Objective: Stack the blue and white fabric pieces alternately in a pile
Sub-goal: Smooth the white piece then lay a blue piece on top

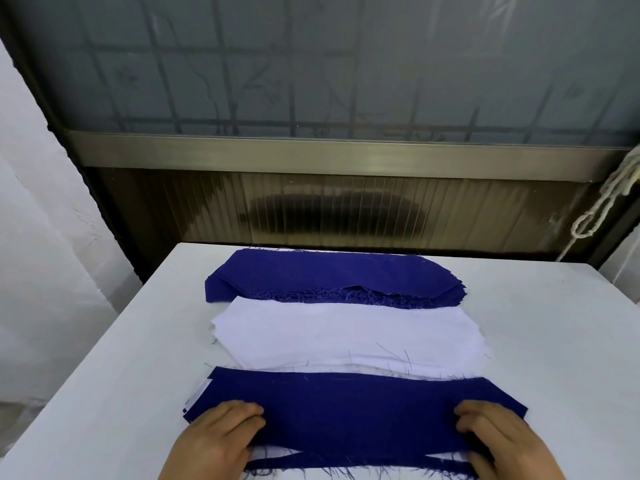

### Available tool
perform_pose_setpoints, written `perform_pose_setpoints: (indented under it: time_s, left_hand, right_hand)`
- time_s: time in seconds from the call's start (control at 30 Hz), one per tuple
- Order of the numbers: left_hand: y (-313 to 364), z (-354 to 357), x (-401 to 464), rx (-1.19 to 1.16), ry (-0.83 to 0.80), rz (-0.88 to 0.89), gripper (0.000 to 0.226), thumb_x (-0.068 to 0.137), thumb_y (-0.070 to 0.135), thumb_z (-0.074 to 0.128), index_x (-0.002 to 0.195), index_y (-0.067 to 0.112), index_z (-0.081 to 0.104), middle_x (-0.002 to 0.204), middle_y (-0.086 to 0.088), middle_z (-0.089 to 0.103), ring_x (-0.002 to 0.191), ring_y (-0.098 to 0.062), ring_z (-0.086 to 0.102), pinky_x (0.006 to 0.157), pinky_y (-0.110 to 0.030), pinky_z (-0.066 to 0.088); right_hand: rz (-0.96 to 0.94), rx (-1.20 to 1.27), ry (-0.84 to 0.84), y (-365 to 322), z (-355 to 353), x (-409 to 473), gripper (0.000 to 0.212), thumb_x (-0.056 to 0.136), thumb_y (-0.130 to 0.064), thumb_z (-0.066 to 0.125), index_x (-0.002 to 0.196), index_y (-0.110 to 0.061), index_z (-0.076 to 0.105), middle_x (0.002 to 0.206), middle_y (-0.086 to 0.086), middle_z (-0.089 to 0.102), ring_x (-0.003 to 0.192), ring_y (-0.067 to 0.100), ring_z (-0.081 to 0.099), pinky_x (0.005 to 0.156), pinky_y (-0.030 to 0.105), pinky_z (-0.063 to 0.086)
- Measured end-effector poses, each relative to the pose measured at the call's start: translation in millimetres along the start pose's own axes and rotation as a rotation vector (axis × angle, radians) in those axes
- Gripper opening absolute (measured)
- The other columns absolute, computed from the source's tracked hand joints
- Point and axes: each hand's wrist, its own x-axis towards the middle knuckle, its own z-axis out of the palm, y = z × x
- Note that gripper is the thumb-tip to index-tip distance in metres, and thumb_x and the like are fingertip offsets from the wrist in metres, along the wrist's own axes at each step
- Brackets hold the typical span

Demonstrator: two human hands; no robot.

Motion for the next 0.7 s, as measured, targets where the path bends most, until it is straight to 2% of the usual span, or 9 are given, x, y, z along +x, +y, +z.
perform_pose_setpoints:
  time_s: [0.13, 0.3, 0.37, 0.43, 0.5, 0.57, 0.63, 0.7]
  left_hand:
    - [-1.6, 1.9, -3.7, 0.007, 0.020, -0.002, 0.077, 0.105, 0.034, 0.014, 0.068, 0.019, 0.079, 0.084, 0.008, 0.074, 0.071, -0.008, 0.071, 0.058, -0.019, 0.056]
    - [-4.7, 7.6, -13.7, -0.073, 0.001, -0.113, 0.066, 0.102, 0.042, 0.023, 0.073, 0.022, 0.079, 0.091, 0.012, 0.073, 0.082, -0.003, 0.065, 0.074, -0.015, 0.047]
    - [-6.2, 6.7, -14.2, -0.129, -0.053, -0.159, 0.047, 0.094, 0.043, 0.039, 0.074, 0.025, 0.078, 0.094, 0.015, 0.071, 0.084, -0.002, 0.064, 0.072, -0.015, 0.047]
    - [-6.5, 3.3, -12.0, -0.181, -0.098, -0.195, 0.029, 0.074, 0.049, 0.057, 0.073, 0.028, 0.076, 0.093, 0.019, 0.069, 0.081, -0.001, 0.064, 0.069, -0.014, 0.047]
    - [-4.8, 0.3, -9.2, -0.190, -0.142, -0.229, 0.031, 0.067, 0.059, 0.059, 0.071, 0.032, 0.074, 0.091, 0.023, 0.066, 0.083, 0.006, 0.058, 0.066, -0.010, 0.045]
    - [-2.7, -1.8, -4.2, -0.167, -0.151, -0.261, 0.033, 0.069, 0.065, 0.056, 0.069, 0.036, 0.071, 0.089, 0.027, 0.063, 0.084, 0.011, 0.051, 0.063, -0.007, 0.044]
    - [0.7, -1.1, 3.2, -0.162, -0.150, -0.280, 0.031, 0.073, 0.062, 0.055, 0.068, 0.036, 0.070, 0.087, 0.028, 0.062, 0.082, 0.012, 0.051, 0.063, -0.007, 0.045]
    - [6.9, 5.0, 11.9, -0.152, -0.146, -0.260, 0.028, 0.076, 0.055, 0.054, 0.073, 0.034, 0.072, 0.089, 0.025, 0.062, 0.081, 0.009, 0.053, 0.063, -0.011, 0.049]
  right_hand:
    - [0.007, 0.022, 0.027, -2.6, 2.3, -1.0, 0.020, 0.067, -0.025, 0.050, 0.073, -0.024, 0.069, 0.099, -0.015, 0.065, 0.095, -0.005, 0.052, 0.085, 0.008, 0.038]
    - [0.022, 0.053, 0.075, -7.3, 6.0, 1.5, 0.019, 0.068, -0.025, 0.049, 0.069, -0.025, 0.068, 0.096, -0.018, 0.064, 0.092, -0.009, 0.052, 0.084, 0.003, 0.036]
    - [0.010, 0.053, 0.087, -7.9, 5.8, 2.3, 0.017, 0.069, -0.027, 0.052, 0.067, -0.025, 0.068, 0.095, -0.017, 0.064, 0.090, -0.010, 0.052, 0.082, 0.003, 0.036]
    - [-0.009, 0.051, 0.088, -7.8, 2.9, 3.8, 0.014, 0.069, -0.032, 0.056, 0.066, -0.027, 0.068, 0.093, -0.019, 0.064, 0.086, -0.010, 0.052, 0.077, 0.003, 0.038]
    - [-0.047, 0.023, 0.072, -6.4, -0.3, 4.9, 0.015, 0.071, -0.040, 0.060, 0.066, -0.028, 0.068, 0.094, -0.021, 0.063, 0.086, -0.010, 0.052, 0.074, 0.005, 0.039]
    - [-0.084, -0.026, 0.054, -7.5, -2.4, 6.7, 0.027, 0.076, -0.052, 0.059, 0.068, -0.028, 0.070, 0.093, -0.019, 0.065, 0.089, -0.009, 0.053, 0.076, 0.009, 0.041]
    - [-0.097, -0.052, 0.061, -11.6, 0.4, 10.7, 0.043, 0.086, -0.061, 0.050, 0.070, -0.029, 0.072, 0.091, -0.018, 0.066, 0.090, -0.006, 0.054, 0.078, 0.014, 0.043]
    - [-0.092, -0.052, 0.077, -21.4, 3.8, 19.7, 0.040, 0.087, -0.057, 0.052, 0.071, -0.027, 0.073, 0.089, -0.016, 0.067, 0.085, -0.003, 0.057, 0.076, 0.016, 0.045]
